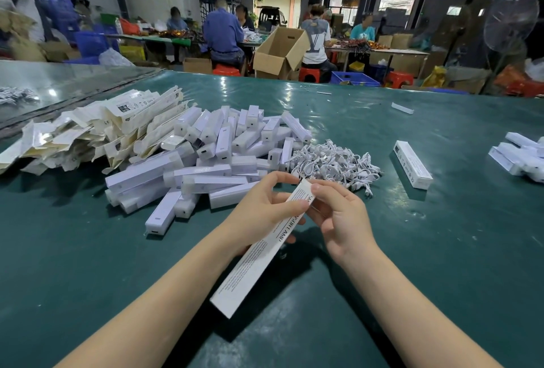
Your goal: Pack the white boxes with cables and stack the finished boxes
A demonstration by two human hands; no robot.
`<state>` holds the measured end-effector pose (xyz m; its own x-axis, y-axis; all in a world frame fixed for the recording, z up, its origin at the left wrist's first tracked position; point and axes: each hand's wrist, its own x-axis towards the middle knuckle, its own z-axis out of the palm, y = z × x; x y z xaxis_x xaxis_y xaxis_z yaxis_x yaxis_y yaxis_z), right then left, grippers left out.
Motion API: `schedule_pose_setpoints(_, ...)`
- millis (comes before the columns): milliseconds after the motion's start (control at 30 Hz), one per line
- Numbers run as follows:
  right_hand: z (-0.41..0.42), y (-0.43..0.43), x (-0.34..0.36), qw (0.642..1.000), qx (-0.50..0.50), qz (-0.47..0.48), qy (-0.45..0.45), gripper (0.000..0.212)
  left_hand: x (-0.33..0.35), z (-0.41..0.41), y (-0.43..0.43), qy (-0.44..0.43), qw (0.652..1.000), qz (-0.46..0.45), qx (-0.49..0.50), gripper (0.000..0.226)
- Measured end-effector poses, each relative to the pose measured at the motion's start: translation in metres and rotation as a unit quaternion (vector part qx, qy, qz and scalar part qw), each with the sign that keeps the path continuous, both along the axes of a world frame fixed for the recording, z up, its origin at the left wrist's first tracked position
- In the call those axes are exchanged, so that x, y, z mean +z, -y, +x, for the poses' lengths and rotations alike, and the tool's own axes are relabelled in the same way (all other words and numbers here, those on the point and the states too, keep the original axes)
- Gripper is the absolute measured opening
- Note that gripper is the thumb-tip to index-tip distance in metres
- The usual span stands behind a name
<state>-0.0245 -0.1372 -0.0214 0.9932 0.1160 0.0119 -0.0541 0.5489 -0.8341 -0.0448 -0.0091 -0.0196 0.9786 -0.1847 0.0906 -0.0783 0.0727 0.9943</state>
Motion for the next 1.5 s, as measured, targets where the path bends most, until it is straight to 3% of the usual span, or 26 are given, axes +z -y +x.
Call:
schedule_pose_setpoints(367,0.001,0.003,0.002,0.997,-0.012,-0.065,-0.032,0.024,-0.001,-0.003,0.003,0.017,0.999,0.043,-0.009,0.036)
schedule_pose_setpoints(567,0.001,0.001,0.002,0.984,-0.028,-0.157,0.078,0.034,0.001,-0.002,0.0,0.017,0.999,0.03,0.023,0.024)
schedule_pose_setpoints(733,-0.004,-0.006,-0.001,0.976,0.0,-0.178,0.122,0.021,0.002,-0.002,-0.003,0.011,0.999,0.016,0.043,0.017)
schedule_pose_setpoints(800,-0.007,-0.01,-0.004,0.971,-0.028,-0.195,0.132,0.019,0.003,0.001,-0.003,0.013,0.994,-0.016,0.104,0.018)
schedule_pose_setpoints(867,-0.011,-0.012,-0.007,0.93,-0.064,-0.305,0.193,0.025,0.004,0.007,-0.006,0.002,0.971,-0.099,0.218,0.022)
schedule_pose_setpoints(933,-0.018,-0.015,-0.008,0.834,-0.054,-0.466,0.29,0.032,0.005,0.011,-0.013,-0.014,0.939,-0.156,0.307,0.026)
schedule_pose_setpoints(1033,-0.022,-0.014,-0.007,0.657,-0.036,-0.635,0.405,0.033,0.001,0.013,-0.02,-0.029,0.902,-0.216,0.372,0.026)
schedule_pose_setpoints(1067,-0.02,-0.01,-0.005,0.613,-0.036,-0.663,0.429,0.036,0.001,0.014,-0.021,-0.029,0.89,-0.233,0.391,0.026)
schedule_pose_setpoints(1133,-0.012,0.001,-0.001,0.567,-0.017,-0.688,0.453,0.047,0.003,0.015,-0.025,-0.023,0.865,-0.271,0.423,0.027)
schedule_pose_setpoints(1233,0.0,0.014,0.004,0.565,0.004,-0.695,0.444,0.05,0.004,0.015,-0.025,-0.021,0.85,-0.298,0.433,0.027)
schedule_pose_setpoints(1367,0.008,0.025,0.002,0.559,-0.087,-0.717,0.408,0.046,0.003,0.015,-0.02,-0.017,0.858,-0.301,0.416,0.025)
schedule_pose_setpoints(1400,0.009,0.027,0.002,0.568,-0.104,-0.715,0.395,0.047,0.003,0.015,-0.018,-0.007,0.863,-0.291,0.412,0.025)
schedule_pose_setpoints(1500,0.009,0.028,0.002,0.644,-0.129,-0.653,0.378,0.048,0.0,0.014,-0.01,0.02,0.876,-0.27,0.4,0.026)
